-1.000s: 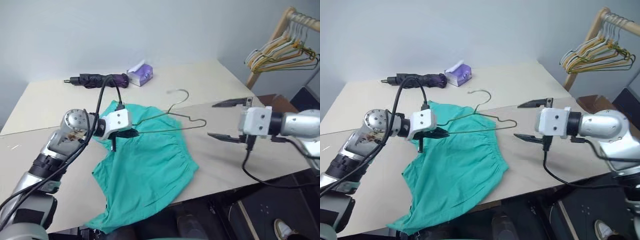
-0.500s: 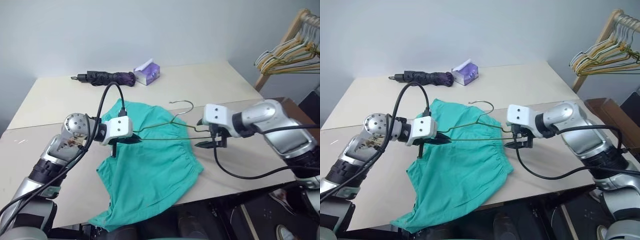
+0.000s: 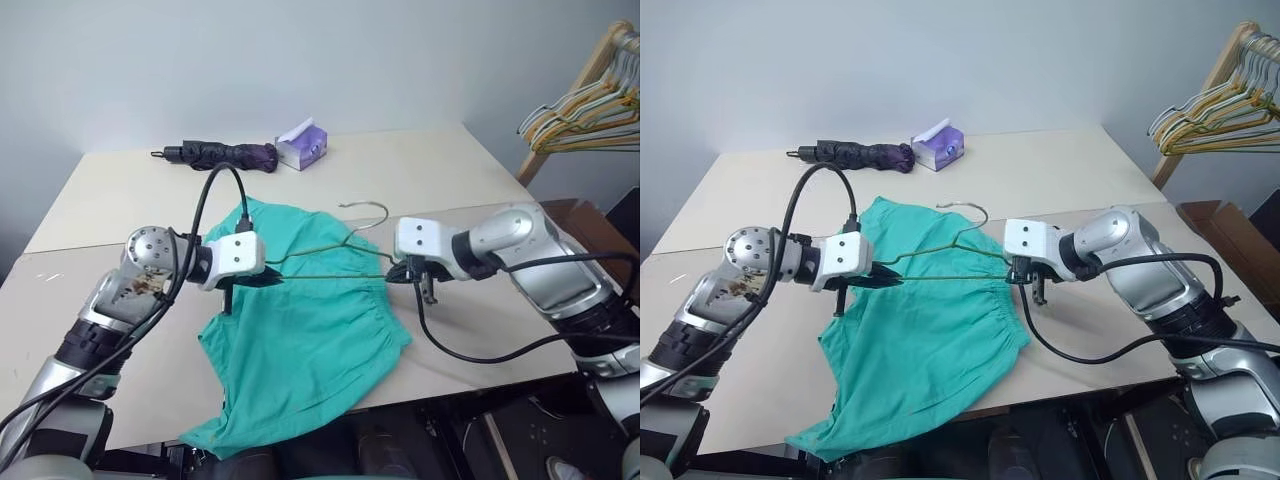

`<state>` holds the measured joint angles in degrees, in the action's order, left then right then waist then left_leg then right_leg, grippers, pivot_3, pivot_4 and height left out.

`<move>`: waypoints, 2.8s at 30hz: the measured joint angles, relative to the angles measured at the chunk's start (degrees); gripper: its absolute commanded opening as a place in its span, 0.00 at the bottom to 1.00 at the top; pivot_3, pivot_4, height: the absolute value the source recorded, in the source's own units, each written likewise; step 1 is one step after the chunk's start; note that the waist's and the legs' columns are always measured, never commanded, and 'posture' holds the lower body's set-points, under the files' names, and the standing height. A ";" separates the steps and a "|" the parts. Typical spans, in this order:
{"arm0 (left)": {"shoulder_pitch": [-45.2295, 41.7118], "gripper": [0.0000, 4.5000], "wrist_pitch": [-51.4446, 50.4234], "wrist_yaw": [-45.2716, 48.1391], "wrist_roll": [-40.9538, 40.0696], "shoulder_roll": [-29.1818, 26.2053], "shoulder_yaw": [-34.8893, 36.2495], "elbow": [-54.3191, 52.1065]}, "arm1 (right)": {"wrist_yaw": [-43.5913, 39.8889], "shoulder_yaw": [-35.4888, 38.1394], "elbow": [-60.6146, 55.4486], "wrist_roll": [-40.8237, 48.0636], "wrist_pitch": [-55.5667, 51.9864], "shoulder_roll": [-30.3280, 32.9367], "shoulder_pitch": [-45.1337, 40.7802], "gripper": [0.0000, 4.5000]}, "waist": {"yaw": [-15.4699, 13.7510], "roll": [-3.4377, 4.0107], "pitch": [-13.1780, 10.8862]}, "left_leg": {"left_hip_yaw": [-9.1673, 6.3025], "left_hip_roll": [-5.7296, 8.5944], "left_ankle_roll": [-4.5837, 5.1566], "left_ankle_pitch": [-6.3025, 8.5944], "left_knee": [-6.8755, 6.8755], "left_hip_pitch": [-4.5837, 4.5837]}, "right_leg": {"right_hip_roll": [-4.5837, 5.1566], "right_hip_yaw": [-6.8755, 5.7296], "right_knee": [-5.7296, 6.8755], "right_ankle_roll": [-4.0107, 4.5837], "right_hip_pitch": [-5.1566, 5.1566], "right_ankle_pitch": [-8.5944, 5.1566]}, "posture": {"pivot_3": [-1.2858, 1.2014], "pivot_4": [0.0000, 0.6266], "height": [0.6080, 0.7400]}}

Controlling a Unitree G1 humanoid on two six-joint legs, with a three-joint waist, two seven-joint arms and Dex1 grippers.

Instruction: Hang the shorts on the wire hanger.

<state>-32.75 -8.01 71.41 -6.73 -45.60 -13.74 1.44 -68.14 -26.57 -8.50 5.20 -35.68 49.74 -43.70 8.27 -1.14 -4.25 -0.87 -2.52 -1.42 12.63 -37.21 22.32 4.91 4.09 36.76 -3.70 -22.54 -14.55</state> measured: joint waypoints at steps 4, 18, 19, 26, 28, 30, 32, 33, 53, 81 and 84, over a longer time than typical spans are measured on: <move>0.08 0.00 0.01 0.26 -0.02 0.53 0.01 -0.01 | -0.01 1.00 -1.13 0.06 -0.02 0.23 2.08 0.00 | -0.08 0.00 0.01 | -0.01 0.00 0.00 0.00 -0.02 0.00 | 0.00 -0.01 -0.01 0.00 0.03 0.00 | 0.48 0.02 1.00; -4.81 0.86 1.93 7.01 -8.11 0.88 6.45 10.48 | -3.13 10.94 -8.97 5.99 -1.31 8.38 14.61 0.00 | 0.17 -0.03 0.01 | -0.02 0.00 0.02 0.01 -0.04 -0.02 | 0.00 -0.05 -0.03 -0.04 0.08 -0.02 | 0.47 0.04 1.00; -5.56 0.93 1.93 7.32 -8.40 0.38 7.61 12.00 | -3.31 12.58 -9.49 7.23 -2.43 9.49 16.27 0.00 | 0.28 -0.03 0.01 | -0.02 0.00 0.04 0.03 -0.03 -0.02 | 0.00 -0.05 -0.06 -0.04 0.08 -0.02 | 0.47 0.05 1.00; -4.79 0.99 -7.58 5.35 -15.16 1.84 13.49 10.77 | -2.95 23.27 -10.80 15.76 -13.46 13.57 30.59 0.00 | 0.36 -0.04 0.00 | -0.02 -0.01 0.06 0.05 -0.07 -0.03 | 0.01 -0.04 -0.03 -0.08 0.14 -0.07 | 0.46 0.07 1.00; -3.09 0.99 -10.18 5.22 -18.93 3.33 15.01 7.30 | -1.99 26.19 -9.22 18.81 -18.76 13.44 32.61 0.00 | 0.42 -0.06 -0.01 | -0.01 -0.01 0.06 0.05 -0.07 -0.09 | 0.01 -0.03 0.00 -0.07 0.17 -0.06 | 0.46 0.08 1.00; -1.74 0.99 -12.19 4.71 -21.19 4.07 15.49 4.44 | -0.60 28.96 -7.45 21.52 -24.62 12.87 33.23 0.00 | 0.48 -0.07 -0.01 | -0.01 -0.02 0.06 0.05 -0.06 -0.18 | 0.00 -0.03 0.02 -0.07 0.23 -0.06 | 0.47 0.08 1.00; -0.69 0.99 -12.85 4.57 -21.96 4.08 15.54 2.20 | 0.50 30.48 -4.87 24.86 -31.93 12.15 33.05 0.00 | 0.49 -0.07 -0.01 | -0.01 -0.02 0.06 0.05 -0.03 -0.24 | 0.00 -0.03 0.00 -0.07 0.29 -0.06 | 0.47 0.08 1.00; -0.35 0.99 -13.24 4.62 -22.14 3.97 15.53 1.44 | 1.05 30.89 -3.56 26.28 -35.67 11.47 32.93 0.00 | 0.47 -0.08 -0.02 | -0.01 -0.02 0.06 0.05 -0.03 -0.24 | 0.00 -0.03 -0.01 -0.07 0.30 -0.06 | 0.47 0.10 1.00; 1.93 0.99 -16.92 3.34 -23.86 1.16 16.23 -4.08 | 6.84 33.96 4.42 37.11 -50.00 7.88 30.82 0.00 | -2.00 -0.13 -0.07 | 0.01 0.00 0.08 0.08 0.02 -0.12 | -0.01 -0.01 -0.24 -0.46 0.27 -0.30 | 0.49 0.10 1.00; 6.74 0.99 -15.89 1.02 -23.84 0.42 17.46 -8.77 | -3.97 7.20 27.29 25.70 -33.50 5.34 9.84 0.00 | -5.91 -0.14 -0.03 | 0.09 -0.01 0.07 0.08 0.05 0.00 | -0.01 -0.03 -0.60 -0.08 0.23 0.07 | 0.54 0.02 1.00; 7.05 0.99 -15.87 0.77 -23.84 0.29 17.60 -9.26 | -4.56 6.95 32.04 23.93 -32.22 2.59 6.66 0.00 | -5.95 -0.14 -0.02 | 0.10 -0.01 0.06 0.07 0.05 -0.02 | -0.01 -0.04 -0.57 -0.06 0.24 0.11 | 0.54 0.01 1.00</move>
<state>-25.70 -23.88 72.18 -30.57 -45.31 3.86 -7.82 -72.69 -19.61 23.55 29.13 -67.91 52.34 -37.04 2.32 -1.28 -4.28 -0.77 -2.54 -1.35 12.70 -37.16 22.30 4.90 4.05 36.19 -3.75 -22.31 -14.44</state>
